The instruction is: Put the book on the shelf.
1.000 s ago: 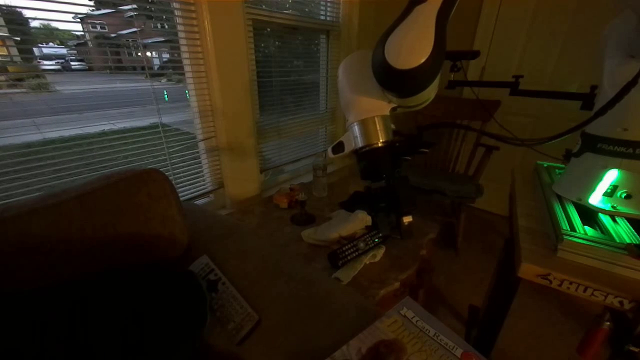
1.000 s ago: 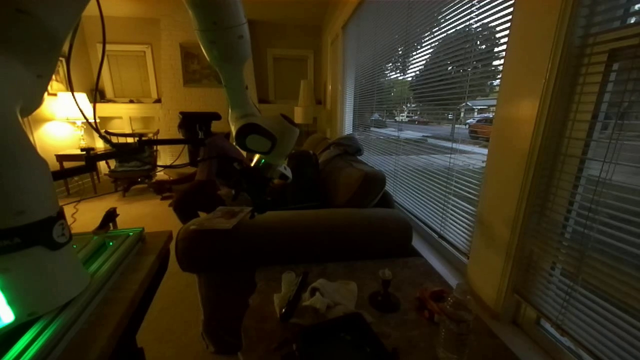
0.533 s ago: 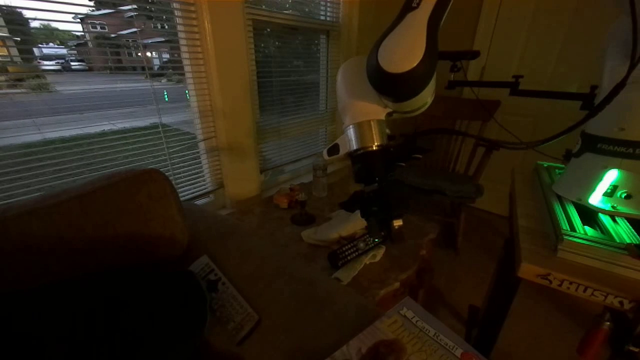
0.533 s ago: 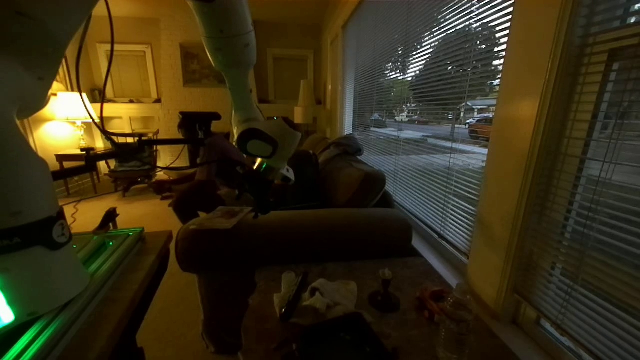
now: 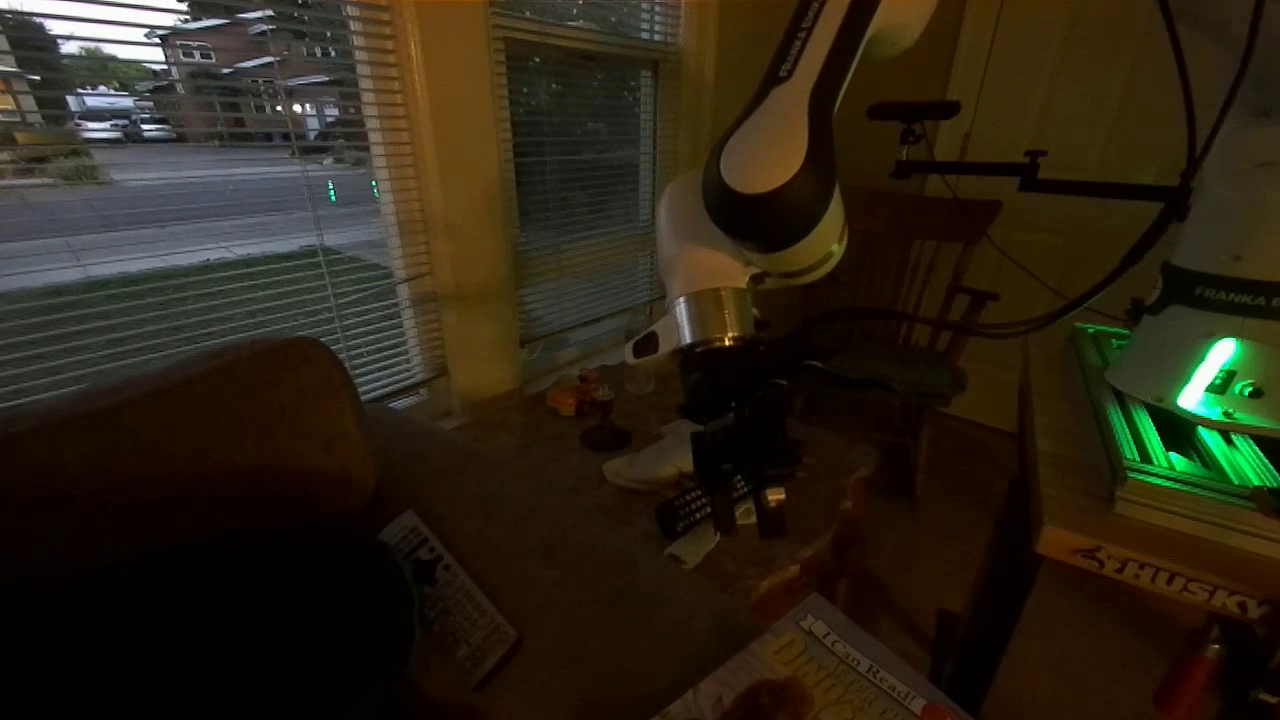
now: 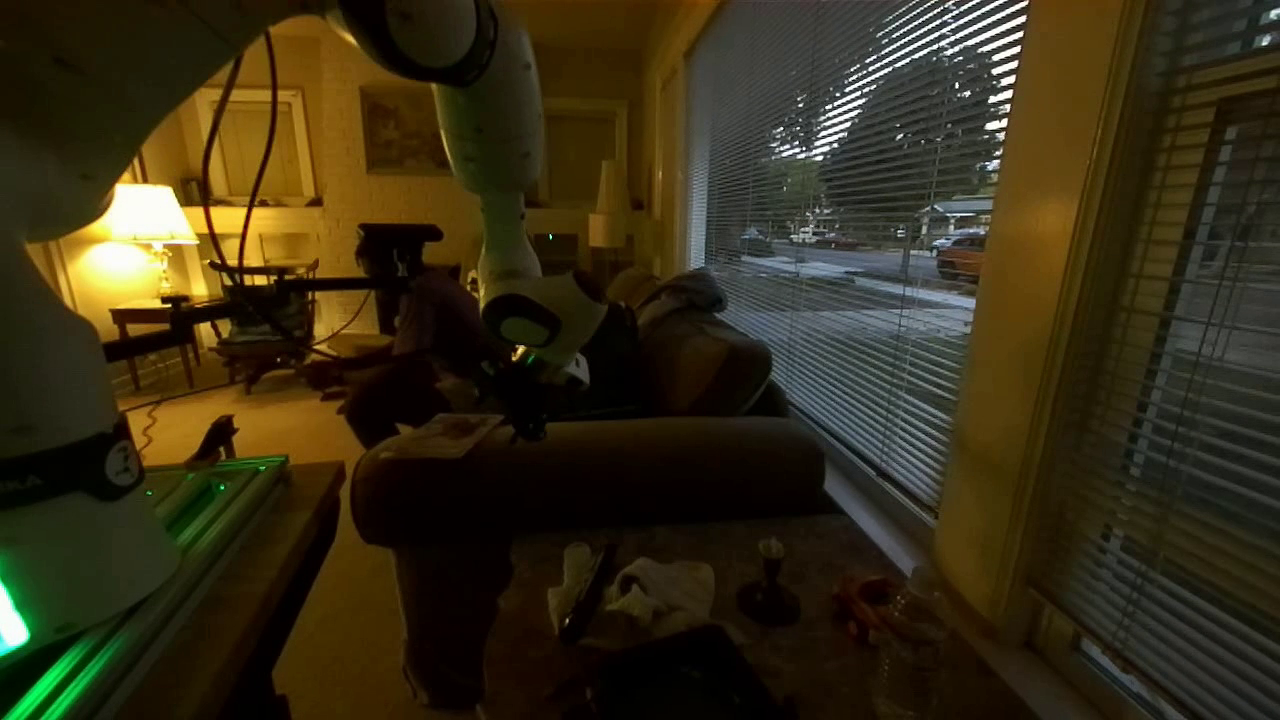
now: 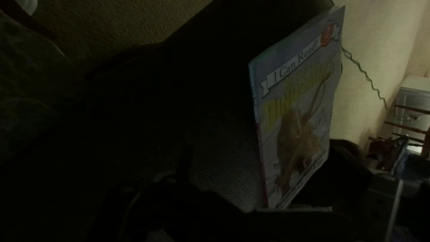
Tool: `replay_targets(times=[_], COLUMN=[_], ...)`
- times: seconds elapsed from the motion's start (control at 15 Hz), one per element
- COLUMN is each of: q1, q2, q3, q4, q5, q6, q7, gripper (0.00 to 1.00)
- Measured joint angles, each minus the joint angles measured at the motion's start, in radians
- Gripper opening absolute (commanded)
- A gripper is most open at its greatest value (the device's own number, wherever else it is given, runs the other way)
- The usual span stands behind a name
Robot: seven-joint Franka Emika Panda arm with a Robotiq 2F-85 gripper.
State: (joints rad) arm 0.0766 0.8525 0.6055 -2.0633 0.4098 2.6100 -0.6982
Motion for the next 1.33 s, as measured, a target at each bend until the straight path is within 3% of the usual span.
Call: replay_targets(times=[0.67, 1.33], q1=[-0.005, -0.021], q2=[0.204, 0.299], q3=[0.043, 0.033], q4=[0.127, 0.251], q5=[-0.067, -0.068], q6=[-0.057, -0.341], q7=[-0.055, -0.042], gripper=[1.00, 1.00])
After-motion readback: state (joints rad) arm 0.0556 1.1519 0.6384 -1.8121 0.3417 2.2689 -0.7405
